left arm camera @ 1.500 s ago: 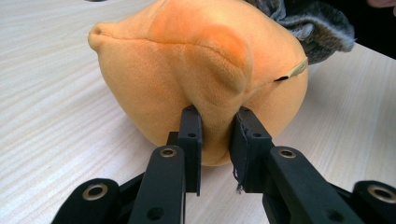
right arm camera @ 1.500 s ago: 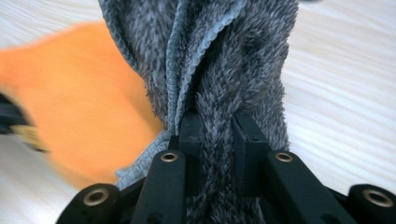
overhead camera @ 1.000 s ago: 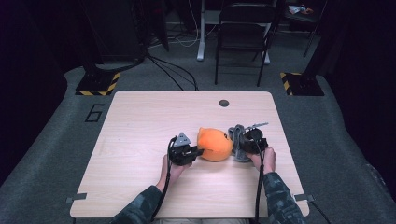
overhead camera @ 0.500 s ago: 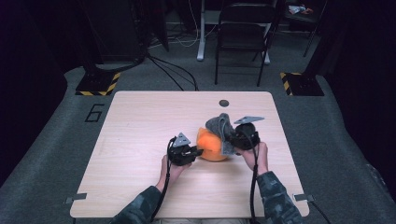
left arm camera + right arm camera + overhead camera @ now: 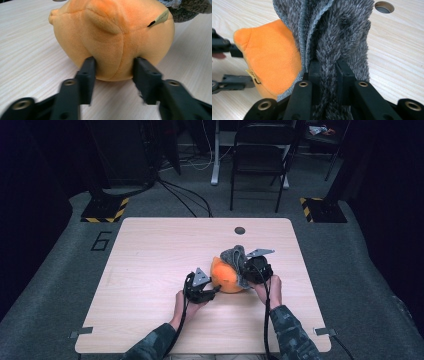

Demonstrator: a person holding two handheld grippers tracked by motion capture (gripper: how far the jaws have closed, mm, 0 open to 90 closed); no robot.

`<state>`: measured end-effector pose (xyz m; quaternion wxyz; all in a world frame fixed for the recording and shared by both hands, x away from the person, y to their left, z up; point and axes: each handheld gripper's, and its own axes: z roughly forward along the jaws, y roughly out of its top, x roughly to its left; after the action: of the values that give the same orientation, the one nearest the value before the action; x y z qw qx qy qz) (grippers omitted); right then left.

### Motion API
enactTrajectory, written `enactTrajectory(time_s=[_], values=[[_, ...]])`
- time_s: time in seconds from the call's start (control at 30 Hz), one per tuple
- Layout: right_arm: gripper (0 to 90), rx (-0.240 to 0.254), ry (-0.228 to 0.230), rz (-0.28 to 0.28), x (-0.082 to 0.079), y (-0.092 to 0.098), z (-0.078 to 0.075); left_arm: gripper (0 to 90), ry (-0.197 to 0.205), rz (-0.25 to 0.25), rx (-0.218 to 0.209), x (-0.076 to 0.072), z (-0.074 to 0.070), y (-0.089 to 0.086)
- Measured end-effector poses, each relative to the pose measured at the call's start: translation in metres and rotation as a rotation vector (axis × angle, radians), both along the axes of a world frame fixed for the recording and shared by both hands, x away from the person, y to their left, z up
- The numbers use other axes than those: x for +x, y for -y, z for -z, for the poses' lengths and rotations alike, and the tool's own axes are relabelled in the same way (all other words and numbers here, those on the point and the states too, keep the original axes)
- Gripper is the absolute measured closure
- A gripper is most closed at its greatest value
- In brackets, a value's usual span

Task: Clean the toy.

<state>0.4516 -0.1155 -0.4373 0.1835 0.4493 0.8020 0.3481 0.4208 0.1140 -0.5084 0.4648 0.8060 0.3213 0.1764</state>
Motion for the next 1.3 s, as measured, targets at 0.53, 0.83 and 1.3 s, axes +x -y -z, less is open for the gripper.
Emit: enactTrajectory(time_s=[0.53,0.83,1.3], values=[[76.6,0.063,0.088,-0.053,-0.028,-0.014,-0.041,81.8,-0.090,-0.005,-0.076,-0.004,-0.027,-0.003],[76.5,-0.001,0.080,-0.097,-0.028,-0.043,-0.018,81.7,-0.103,-0.013,-0.075,0.001,-0.021,-0.008],[76.5,-0.040,-0.008,0.050,-0.001,0.006,0.010,80.4,-0.115,-0.011,-0.083,0.006,-0.018,-0.011]])
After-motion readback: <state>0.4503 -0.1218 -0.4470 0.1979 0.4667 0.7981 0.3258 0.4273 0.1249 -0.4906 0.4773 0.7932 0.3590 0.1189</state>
